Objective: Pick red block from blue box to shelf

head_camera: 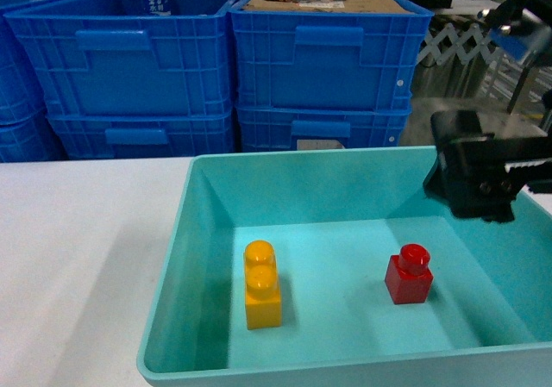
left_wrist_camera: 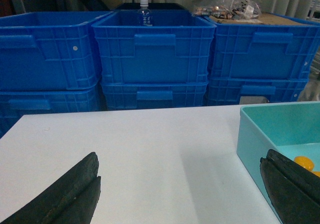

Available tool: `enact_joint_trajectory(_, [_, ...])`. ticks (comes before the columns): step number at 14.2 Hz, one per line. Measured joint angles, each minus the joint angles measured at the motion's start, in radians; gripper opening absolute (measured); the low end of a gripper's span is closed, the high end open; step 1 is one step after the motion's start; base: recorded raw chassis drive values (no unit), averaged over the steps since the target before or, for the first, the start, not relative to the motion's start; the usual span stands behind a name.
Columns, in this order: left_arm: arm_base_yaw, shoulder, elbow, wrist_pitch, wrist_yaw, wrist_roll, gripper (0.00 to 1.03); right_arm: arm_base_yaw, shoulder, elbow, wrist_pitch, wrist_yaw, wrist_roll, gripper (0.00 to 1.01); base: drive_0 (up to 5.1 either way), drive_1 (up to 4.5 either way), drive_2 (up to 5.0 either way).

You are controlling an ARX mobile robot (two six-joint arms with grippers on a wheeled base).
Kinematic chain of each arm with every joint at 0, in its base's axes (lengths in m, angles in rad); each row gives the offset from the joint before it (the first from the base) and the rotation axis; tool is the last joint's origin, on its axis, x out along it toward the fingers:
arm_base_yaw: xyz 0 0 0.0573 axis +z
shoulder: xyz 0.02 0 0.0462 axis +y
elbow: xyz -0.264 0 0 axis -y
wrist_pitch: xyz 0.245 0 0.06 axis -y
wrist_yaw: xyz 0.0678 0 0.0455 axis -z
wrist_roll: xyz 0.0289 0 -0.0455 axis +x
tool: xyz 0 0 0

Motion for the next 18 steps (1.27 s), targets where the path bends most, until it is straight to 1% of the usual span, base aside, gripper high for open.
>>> enact_joint_trajectory(3, [0.0, 0.0, 0.0, 0.0, 0.0, 0.0, 0.98, 0.061, 0.12, -0.085, 0.161, 0.014, 0.0, 0.98, 0.0, 0.0, 0.0])
enact_joint_trajectory(4, [0.0, 0.0, 0.0, 0.0, 0.0, 0.0, 0.98, 0.079, 0.164, -0.103, 0.196, 0.032, 0.0, 0.98, 0.0, 0.0, 0.0])
enact_joint_trajectory(7, [0.0, 0.0, 0.0, 0.0, 0.0, 0.0, 0.98, 0.135, 0.255, -0.091, 0.289, 0.087, 0.011, 0.98, 0.0, 0.0, 0.0])
enact_joint_trajectory(8, [0.0, 0.0, 0.0, 0.0, 0.0, 0.0, 0.98, 0.142, 0.284, -0.072, 0.315, 0.101, 0.013, 0.98, 0.0, 0.0, 0.0])
enact_joint_trajectory(10, [0.0, 0.0, 0.0, 0.0, 0.0, 0.0, 0.98, 0.144, 0.357, -0.026, 0.339, 0.126, 0.029, 0.98, 0.0, 0.0, 0.0])
enact_joint_trajectory(12, [0.0, 0.0, 0.0, 0.0, 0.0, 0.0, 0.98, 0.132, 0.409, 0.005, 0.348, 0.154, 0.055, 0.98, 0.0, 0.0, 0.0])
enact_joint_trajectory(14, [0.0, 0.0, 0.0, 0.0, 0.0, 0.0, 0.98, 0.105, 0.433, 0.019, 0.358, 0.191, 0.086, 0.98, 0.0, 0.0, 0.0])
enact_joint_trajectory(16, [0.0, 0.0, 0.0, 0.0, 0.0, 0.0, 0.98, 0.081, 0.436, 0.019, 0.374, 0.204, 0.113, 0.98, 0.0, 0.0, 0.0])
enact_joint_trajectory(18, [0.0, 0.0, 0.0, 0.0, 0.0, 0.0, 0.98, 0.076, 0.447, 0.019, 0.387, 0.207, 0.144, 0.98, 0.0, 0.0, 0.0])
